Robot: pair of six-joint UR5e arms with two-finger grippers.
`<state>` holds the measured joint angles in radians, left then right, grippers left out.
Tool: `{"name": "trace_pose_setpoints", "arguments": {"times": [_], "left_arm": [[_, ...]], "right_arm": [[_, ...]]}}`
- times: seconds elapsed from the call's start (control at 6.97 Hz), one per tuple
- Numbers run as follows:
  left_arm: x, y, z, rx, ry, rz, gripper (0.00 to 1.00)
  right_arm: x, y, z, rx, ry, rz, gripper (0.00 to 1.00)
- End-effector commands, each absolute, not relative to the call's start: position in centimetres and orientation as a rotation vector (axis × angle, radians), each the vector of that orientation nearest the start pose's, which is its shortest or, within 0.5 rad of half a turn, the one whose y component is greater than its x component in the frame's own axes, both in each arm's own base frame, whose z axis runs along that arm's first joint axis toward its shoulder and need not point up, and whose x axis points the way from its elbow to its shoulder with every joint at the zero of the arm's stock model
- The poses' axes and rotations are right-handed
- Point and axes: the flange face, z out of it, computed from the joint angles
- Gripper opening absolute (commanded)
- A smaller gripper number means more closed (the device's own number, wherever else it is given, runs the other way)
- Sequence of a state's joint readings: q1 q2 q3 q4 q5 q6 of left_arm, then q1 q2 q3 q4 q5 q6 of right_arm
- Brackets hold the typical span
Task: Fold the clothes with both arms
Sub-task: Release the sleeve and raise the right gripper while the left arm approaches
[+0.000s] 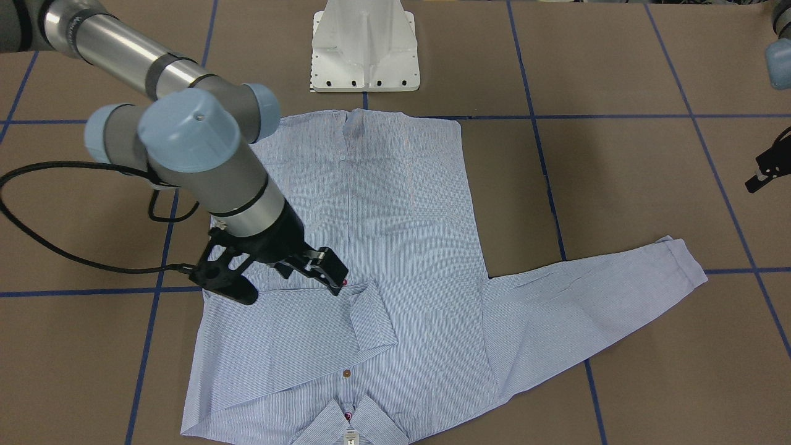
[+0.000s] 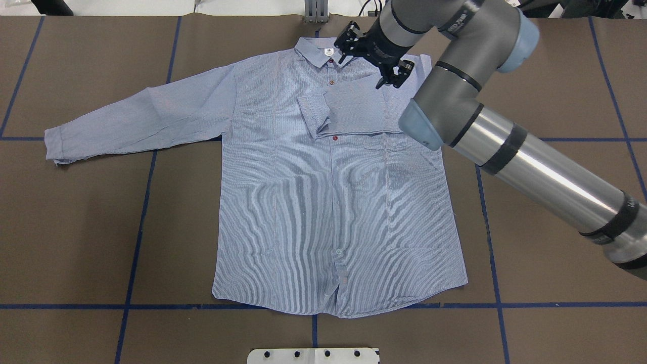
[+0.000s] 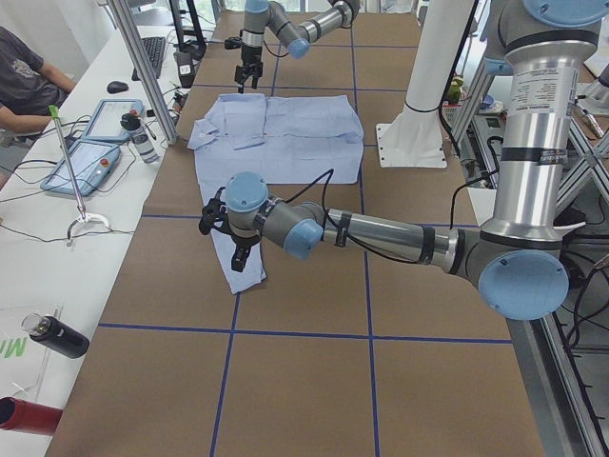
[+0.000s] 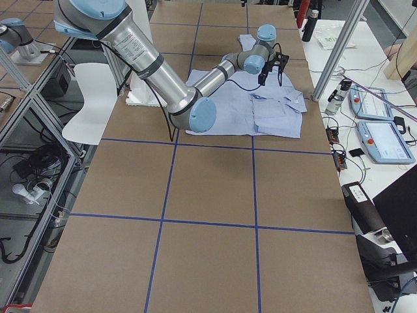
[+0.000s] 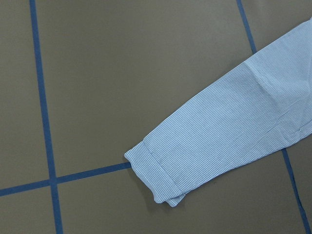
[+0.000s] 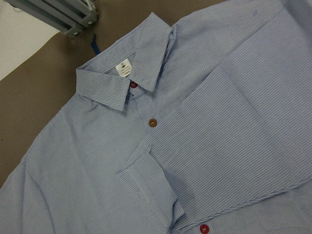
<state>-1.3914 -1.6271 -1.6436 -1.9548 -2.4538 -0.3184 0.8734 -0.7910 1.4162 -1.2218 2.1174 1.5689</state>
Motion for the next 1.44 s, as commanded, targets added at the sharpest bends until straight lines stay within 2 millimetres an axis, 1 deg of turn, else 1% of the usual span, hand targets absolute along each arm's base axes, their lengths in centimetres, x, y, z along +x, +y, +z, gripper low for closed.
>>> {"name": "trace_pose_setpoints", "arguments": {"times": [0.0,0.14,0.29,0.43,0.57,0.72,0.86,1.0,1.15,1.29], "left_arm": [[6.1,-56.8,56.9,0.145,0.960,-0.006,0.99],[9.2,-56.6,57.6,0.085,0.964,-0.017,0.99],[9.5,-57.2,58.8,0.076,0.967,-0.029,0.99],[12.4,-57.4,58.4,0.041,0.982,-0.062,0.99],[13.7,-57.4,59.6,0.047,0.957,-0.066,0.99],[14.3,-58.5,61.5,0.065,0.947,-0.064,0.99],[14.3,-58.6,63.4,0.072,0.951,-0.062,0.90],[14.3,-58.6,64.3,0.078,0.953,-0.060,0.87],[14.7,-59.4,64.3,0.076,0.953,-0.059,0.83],[15.2,-59.9,64.3,0.070,0.952,-0.055,0.81]], "right_arm": [[-37.1,-60.2,24.4,-0.064,-1.079,0.532,1.00],[-36.8,-60.0,25.3,-0.064,-1.073,0.535,1.00],[-36.4,-60.1,25.2,-0.052,-1.073,0.542,1.00],[-36.1,-60.3,25.2,-0.049,-1.073,0.547,1.00],[-35.9,-60.0,25.7,-0.048,-1.071,0.548,1.00],[-35.4,-59.4,26.0,-0.044,-1.073,0.548,1.00],[-35.3,-59.1,27.0,-0.033,-1.062,0.557,1.00],[-35.7,-58.9,26.9,-0.013,-1.056,0.562,1.00],[-35.7,-59.0,27.0,-0.010,-1.054,0.562,1.00],[-35.7,-58.9,27.1,-0.012,-1.053,0.564,1.00]]}}
